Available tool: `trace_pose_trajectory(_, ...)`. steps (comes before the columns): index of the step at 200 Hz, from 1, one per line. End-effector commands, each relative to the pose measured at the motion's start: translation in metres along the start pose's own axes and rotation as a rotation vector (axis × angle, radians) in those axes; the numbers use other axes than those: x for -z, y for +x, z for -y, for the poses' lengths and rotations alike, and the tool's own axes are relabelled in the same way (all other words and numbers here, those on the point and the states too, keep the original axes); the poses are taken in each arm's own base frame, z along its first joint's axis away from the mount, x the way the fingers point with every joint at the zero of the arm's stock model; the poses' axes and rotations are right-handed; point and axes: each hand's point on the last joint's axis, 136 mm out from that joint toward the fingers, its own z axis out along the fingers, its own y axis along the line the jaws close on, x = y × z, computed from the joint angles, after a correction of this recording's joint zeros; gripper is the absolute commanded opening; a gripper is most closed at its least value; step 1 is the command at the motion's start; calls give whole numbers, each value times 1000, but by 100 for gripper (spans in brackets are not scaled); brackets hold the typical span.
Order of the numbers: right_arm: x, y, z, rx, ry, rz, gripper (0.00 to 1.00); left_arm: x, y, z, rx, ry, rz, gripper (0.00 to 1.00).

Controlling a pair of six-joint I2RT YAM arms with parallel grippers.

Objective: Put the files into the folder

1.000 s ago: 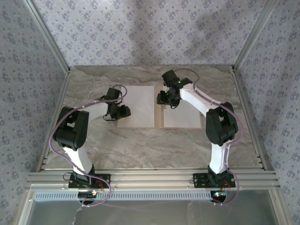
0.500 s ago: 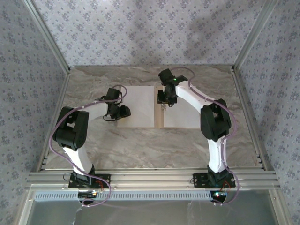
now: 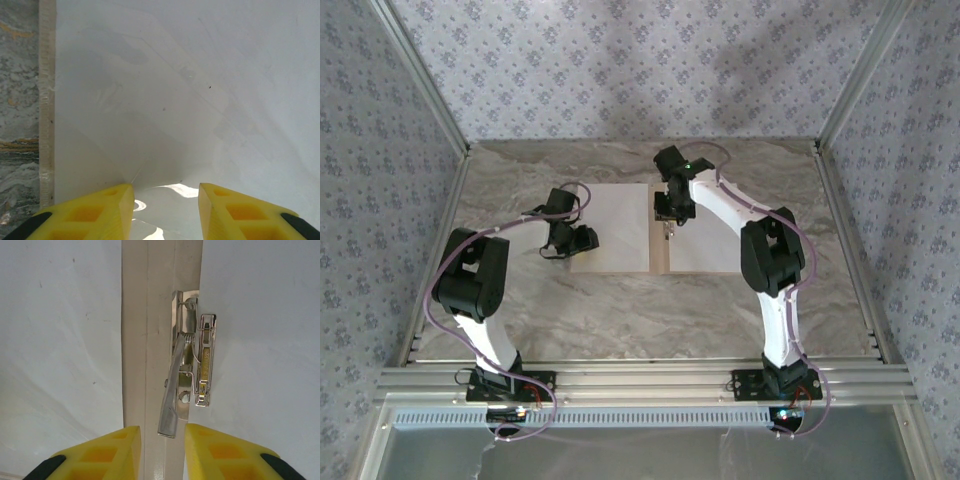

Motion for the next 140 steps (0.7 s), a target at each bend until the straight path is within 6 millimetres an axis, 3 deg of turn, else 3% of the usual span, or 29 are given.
trace_pose_trajectory(1,-4,1,2,25,39,-15,29,3,12,-6,14,-24,-29,39)
trace_pose_trajectory(140,-9,2,3,38,55,-38,23,1,14,-7,22,-25,-35,39)
